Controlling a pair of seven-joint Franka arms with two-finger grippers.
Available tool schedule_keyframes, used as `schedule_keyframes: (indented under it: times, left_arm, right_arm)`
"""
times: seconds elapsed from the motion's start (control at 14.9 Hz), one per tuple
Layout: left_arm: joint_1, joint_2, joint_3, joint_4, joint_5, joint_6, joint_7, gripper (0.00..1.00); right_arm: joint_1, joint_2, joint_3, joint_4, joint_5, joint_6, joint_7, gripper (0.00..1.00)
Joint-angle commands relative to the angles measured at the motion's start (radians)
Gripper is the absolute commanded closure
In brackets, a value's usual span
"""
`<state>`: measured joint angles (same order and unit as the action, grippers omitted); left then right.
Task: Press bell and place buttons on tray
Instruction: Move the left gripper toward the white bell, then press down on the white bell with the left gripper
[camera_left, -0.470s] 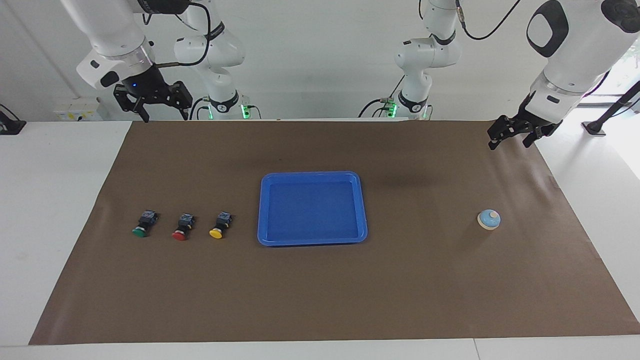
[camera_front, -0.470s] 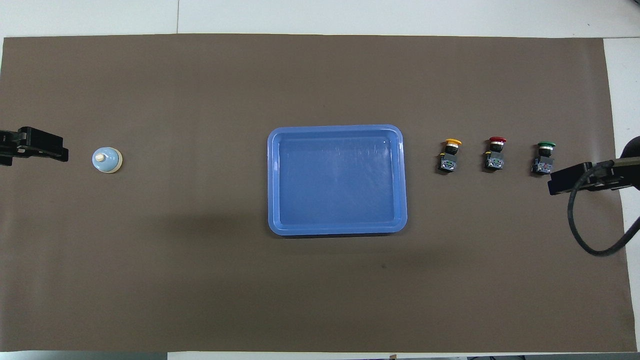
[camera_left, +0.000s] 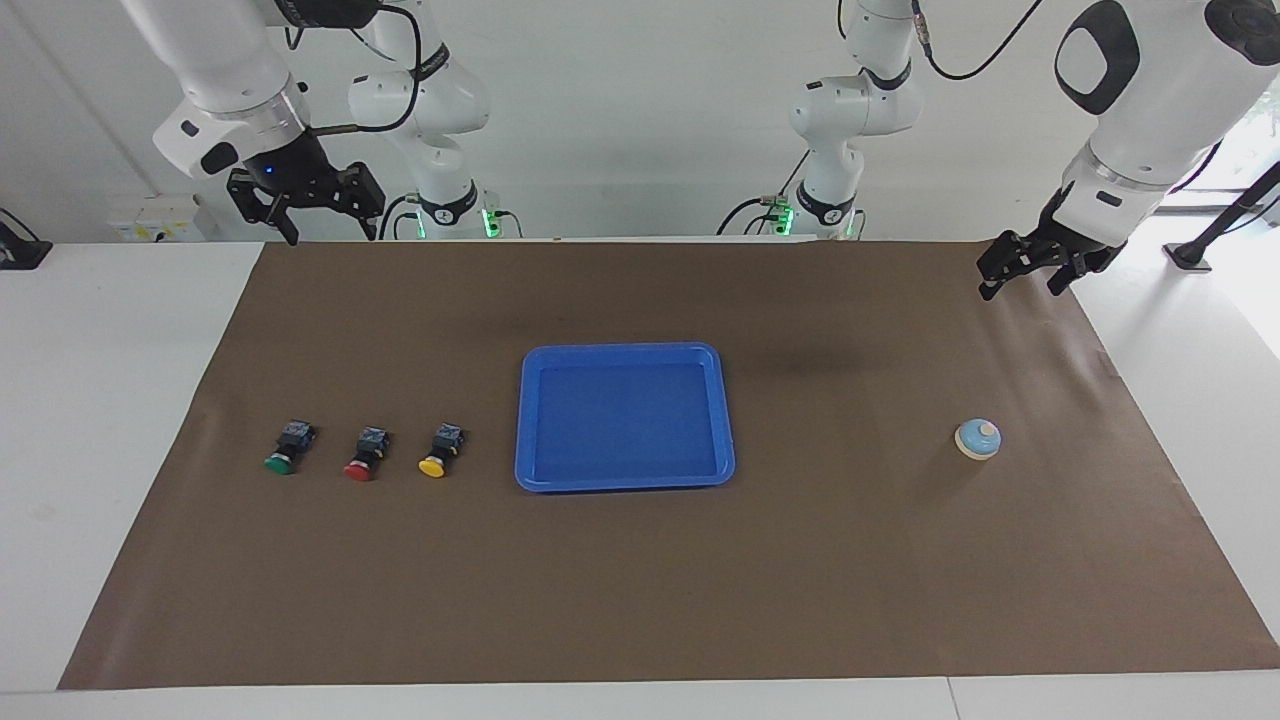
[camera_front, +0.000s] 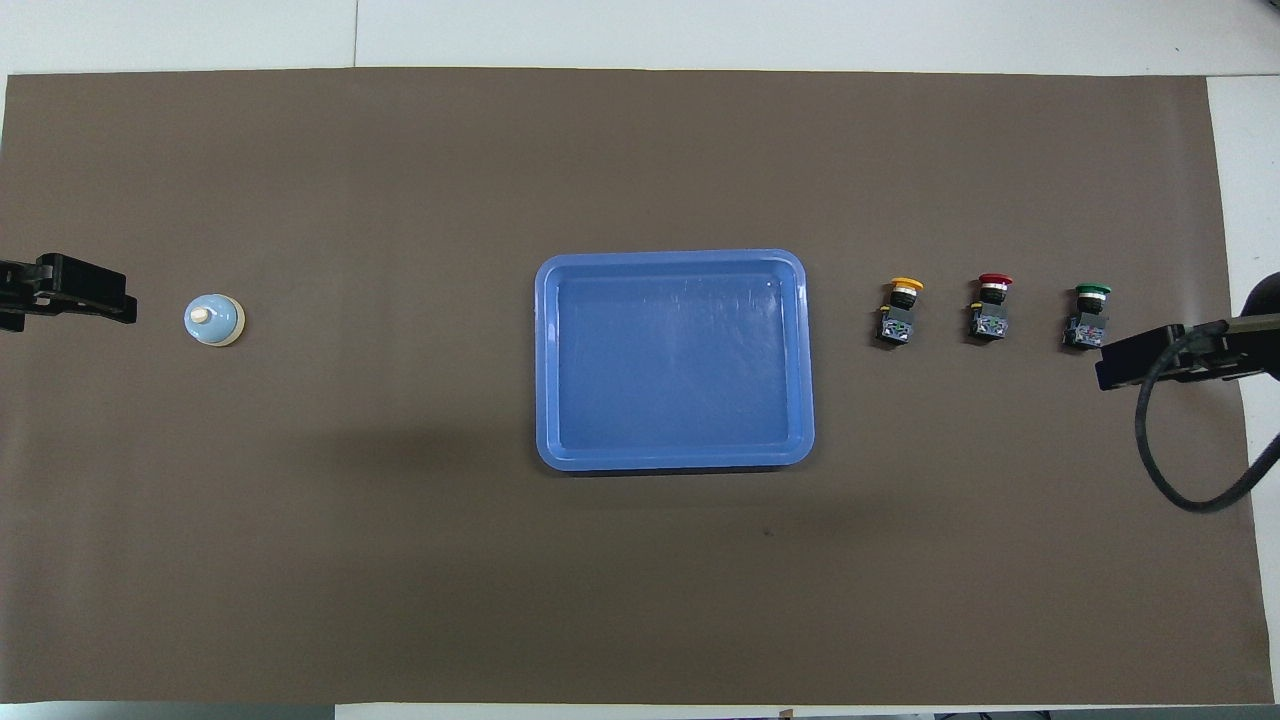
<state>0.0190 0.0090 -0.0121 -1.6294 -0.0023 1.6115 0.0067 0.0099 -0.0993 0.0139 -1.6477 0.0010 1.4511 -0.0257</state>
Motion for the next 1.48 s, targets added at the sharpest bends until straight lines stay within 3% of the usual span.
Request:
schedule_keyframes:
  times: [0.0,0.07,0.13,0.34,0.6,0.8,1.01,1.41]
  left_arm:
    - [-0.001,-0.032,0.006,-0.068,0.008,0.073,-0.005,0.36]
    - [0.004,-0.037,0.007,-0.092,0.008,0.074,-0.001,0.90]
    - [0.007,-0.032,0.009,-0.115,0.011,0.087,0.004,1.00]
    - [0.042,0.008,0.009,-0.211,0.012,0.226,0.015,1.00]
    - [0.073,0.132,0.009,-0.218,0.012,0.365,0.045,1.00]
    - [0.088,0.170,0.009,-0.245,0.012,0.496,0.047,1.00]
    - [0.082,0.247,0.011,-0.238,0.012,0.562,0.045,1.00]
    - [0.108,0.304,0.011,-0.282,0.012,0.636,0.062,1.00]
  right_arm:
    - [-0.019,-0.016,0.008,-0.011,0.019,-0.009,-0.014,0.00]
    - [-0.019,-0.016,0.008,-0.011,0.019,-0.008,-0.014,0.00]
    - [-0.019,-0.016,0.008,-0.011,0.017,-0.008,-0.014,0.00]
    - [-0.019,-0.016,0.008,-0.011,0.017,-0.009,-0.014,0.00]
    - [-0.019,-0.016,0.008,-0.011,0.017,-0.009,-0.014,0.00]
    - [-0.019,-0.016,0.008,-0.011,0.017,-0.009,-0.014,0.00]
    - [-0.019,-0.016,0.008,-0.011,0.019,-0.008,-0.014,0.00]
    - [-0.019,-0.016,0.008,-0.011,0.017,-0.008,-0.013,0.00]
